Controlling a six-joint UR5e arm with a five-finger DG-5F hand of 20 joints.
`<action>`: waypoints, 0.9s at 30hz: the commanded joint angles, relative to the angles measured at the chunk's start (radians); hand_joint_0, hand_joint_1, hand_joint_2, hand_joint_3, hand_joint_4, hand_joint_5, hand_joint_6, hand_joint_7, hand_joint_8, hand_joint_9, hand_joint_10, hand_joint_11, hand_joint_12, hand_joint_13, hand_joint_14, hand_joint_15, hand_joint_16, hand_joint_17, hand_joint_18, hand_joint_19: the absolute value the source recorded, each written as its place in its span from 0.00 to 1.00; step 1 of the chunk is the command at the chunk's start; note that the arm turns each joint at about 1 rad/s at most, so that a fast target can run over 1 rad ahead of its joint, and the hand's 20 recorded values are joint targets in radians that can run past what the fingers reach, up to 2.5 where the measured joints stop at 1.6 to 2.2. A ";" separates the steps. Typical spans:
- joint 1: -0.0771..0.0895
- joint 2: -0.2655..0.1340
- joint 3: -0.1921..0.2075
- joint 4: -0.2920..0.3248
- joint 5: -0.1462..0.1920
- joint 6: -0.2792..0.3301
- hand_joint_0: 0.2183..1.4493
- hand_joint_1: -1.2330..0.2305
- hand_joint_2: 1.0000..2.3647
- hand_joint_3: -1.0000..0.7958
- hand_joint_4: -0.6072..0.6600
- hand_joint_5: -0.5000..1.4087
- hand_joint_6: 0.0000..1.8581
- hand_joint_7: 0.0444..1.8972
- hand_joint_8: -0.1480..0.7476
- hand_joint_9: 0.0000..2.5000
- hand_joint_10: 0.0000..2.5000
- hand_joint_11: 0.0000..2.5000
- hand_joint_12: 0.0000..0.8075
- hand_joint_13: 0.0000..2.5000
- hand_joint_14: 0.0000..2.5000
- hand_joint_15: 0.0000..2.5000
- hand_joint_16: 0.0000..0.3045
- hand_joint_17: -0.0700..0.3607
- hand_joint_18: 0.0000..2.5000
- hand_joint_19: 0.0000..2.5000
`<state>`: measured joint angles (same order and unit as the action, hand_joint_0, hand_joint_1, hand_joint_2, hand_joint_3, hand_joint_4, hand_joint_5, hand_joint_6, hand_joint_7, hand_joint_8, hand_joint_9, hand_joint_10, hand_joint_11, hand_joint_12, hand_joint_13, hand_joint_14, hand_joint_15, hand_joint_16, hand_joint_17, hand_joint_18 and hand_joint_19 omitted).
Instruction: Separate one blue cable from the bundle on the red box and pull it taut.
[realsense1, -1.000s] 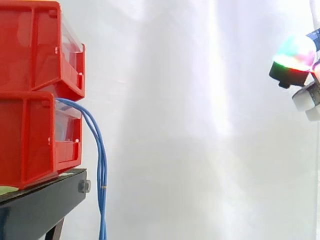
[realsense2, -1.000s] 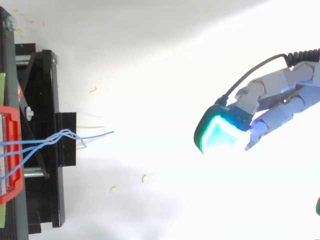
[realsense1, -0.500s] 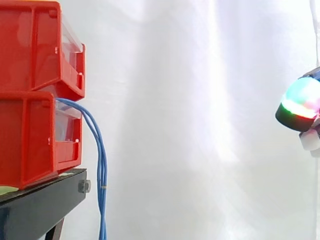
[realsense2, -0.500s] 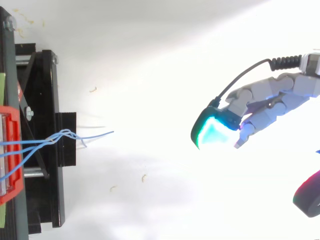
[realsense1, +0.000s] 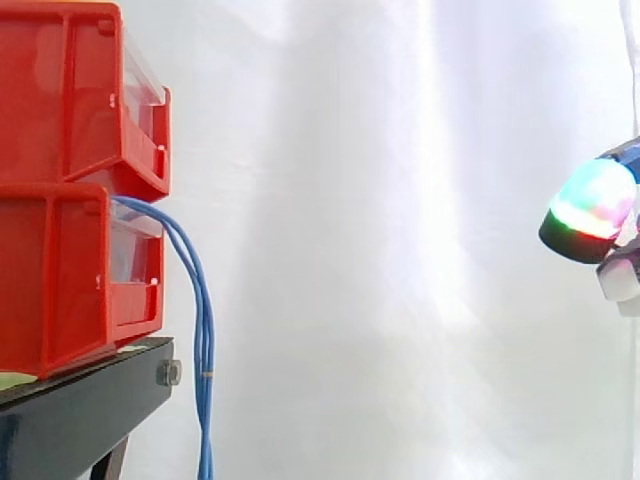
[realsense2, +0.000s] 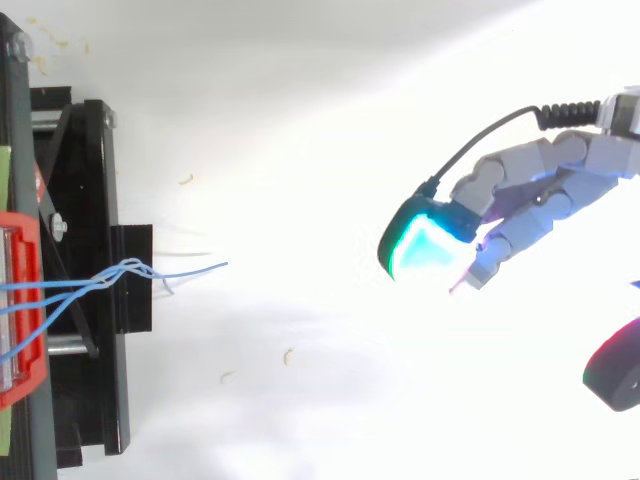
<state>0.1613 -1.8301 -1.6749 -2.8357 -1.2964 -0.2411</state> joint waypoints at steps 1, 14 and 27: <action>0.001 -0.001 0.000 0.012 0.032 -0.004 0.25 0.47 0.00 0.29 0.73 0.18 0.27 0.38 0.55 0.33 0.00 0.11 0.46 0.24 0.00 0.07 0.16 0.41 0.19 0.05; 0.001 -0.037 0.000 0.133 0.177 -0.026 0.25 0.46 0.00 0.29 0.73 0.18 0.27 0.38 0.54 0.32 0.00 0.11 0.45 0.23 0.00 0.07 0.16 0.41 0.19 0.06; -0.002 -0.136 0.000 0.177 0.284 -0.024 0.25 0.46 0.00 0.28 0.73 0.18 0.27 0.38 0.54 0.32 0.00 0.11 0.46 0.23 0.00 0.07 0.16 0.42 0.20 0.07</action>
<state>0.1610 -1.9346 -1.6751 -2.6837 -1.0198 -0.2837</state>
